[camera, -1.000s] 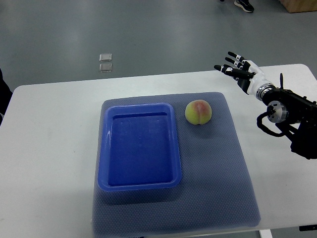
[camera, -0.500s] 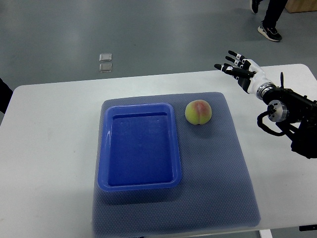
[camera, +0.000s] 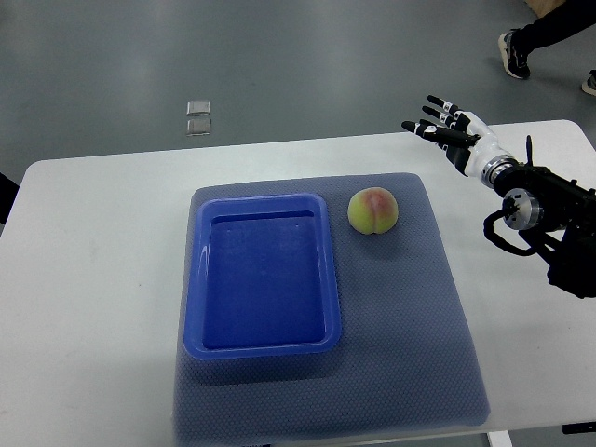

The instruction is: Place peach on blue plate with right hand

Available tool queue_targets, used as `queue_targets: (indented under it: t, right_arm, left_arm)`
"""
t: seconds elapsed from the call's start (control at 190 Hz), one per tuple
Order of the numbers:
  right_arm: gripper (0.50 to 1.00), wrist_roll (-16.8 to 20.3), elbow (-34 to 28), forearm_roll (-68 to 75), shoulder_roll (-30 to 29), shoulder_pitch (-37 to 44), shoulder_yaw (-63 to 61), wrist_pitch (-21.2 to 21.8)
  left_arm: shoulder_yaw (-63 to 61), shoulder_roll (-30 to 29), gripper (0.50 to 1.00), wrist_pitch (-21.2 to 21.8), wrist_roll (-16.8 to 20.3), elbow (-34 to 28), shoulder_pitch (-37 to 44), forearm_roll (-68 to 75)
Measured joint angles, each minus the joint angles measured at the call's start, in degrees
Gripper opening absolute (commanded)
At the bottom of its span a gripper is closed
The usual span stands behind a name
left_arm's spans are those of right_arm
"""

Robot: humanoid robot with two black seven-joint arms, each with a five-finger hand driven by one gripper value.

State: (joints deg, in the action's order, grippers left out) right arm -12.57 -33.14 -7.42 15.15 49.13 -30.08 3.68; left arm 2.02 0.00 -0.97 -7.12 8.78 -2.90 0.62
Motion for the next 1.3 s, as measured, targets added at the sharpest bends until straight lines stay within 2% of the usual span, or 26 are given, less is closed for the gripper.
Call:
queue_targets:
  t: [0.147,0.284,0.526,0.679,0.984,1.3]
  right_arm:
    - [0.928,0.0,-0.2,-2.5,0.6,1.2,0.7,1.9]
    - [0.928,0.1,-0.6,-12.2,0.7,3.1,0.9,5.1]
    - [0.928,0.0,-1.6,-34.3,2.1,8.7,1.8,13.7]
    - [0.926,-0.7,-4.4,-42.0,4.1,12.0,7.5,18.2]
    - [0.926,-1.1,-14.8,-54.4,7.9,19.8,23.7,20.0]
    - [0.926,-0.8,-15.4,-65.0,5.6,22.2,29.5,20.4]
  left_arm:
    - [0.1,0.0,1.0,0.0,0.0,0.0,0.0,0.0]
    - [0.1,0.0,1.0,0.0,0.0,0.0,0.0,0.0]
    - [0.0,0.0,1.0,0.0,0.0,-0.1,0.2,0.0]
    - [0.0,0.0,1.0,0.0,0.0,-0.1,0.2,0.0]
    - [0.0,0.0,1.0,0.1,0.0,-0.1,0.2,0.0]
    - [0.0,0.0,1.0,0.0,0.0,0.0,0.1,0.0]
